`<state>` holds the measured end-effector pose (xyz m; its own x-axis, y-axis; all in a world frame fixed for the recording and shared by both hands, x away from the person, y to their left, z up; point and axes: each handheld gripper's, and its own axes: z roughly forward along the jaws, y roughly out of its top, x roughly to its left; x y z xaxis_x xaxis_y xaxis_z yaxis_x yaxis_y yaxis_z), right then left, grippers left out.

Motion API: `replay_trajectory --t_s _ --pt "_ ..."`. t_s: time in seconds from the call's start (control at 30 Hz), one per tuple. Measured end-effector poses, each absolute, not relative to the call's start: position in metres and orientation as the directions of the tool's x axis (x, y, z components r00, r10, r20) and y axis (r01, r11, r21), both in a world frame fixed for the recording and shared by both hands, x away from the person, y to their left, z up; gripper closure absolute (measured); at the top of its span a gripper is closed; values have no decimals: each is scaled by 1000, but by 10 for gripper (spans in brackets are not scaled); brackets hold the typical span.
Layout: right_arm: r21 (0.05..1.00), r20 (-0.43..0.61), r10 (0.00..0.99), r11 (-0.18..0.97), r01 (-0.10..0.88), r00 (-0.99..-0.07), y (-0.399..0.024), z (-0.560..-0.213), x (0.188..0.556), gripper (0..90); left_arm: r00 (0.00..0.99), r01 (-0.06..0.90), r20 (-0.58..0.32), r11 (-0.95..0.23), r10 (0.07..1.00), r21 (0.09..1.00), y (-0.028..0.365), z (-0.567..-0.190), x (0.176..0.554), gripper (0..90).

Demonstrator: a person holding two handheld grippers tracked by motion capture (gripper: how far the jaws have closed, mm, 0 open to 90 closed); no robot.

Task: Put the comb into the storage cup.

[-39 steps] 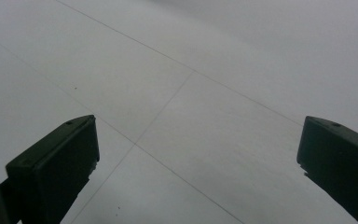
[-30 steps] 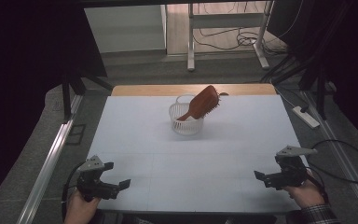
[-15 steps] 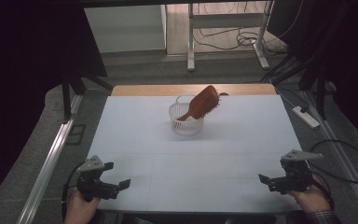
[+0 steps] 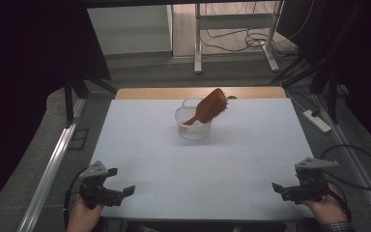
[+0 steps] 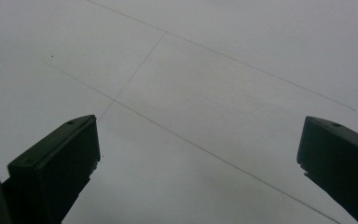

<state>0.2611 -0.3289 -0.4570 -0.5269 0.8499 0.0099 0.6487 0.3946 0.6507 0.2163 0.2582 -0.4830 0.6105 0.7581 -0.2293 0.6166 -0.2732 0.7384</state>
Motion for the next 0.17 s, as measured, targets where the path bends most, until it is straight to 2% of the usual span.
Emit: replay_trajectory --t_s 0.17 --pt "646 6 849 399 651 -528 -329 -458 262 0 611 617 -228 -276 758 737 257 -483 217 0"
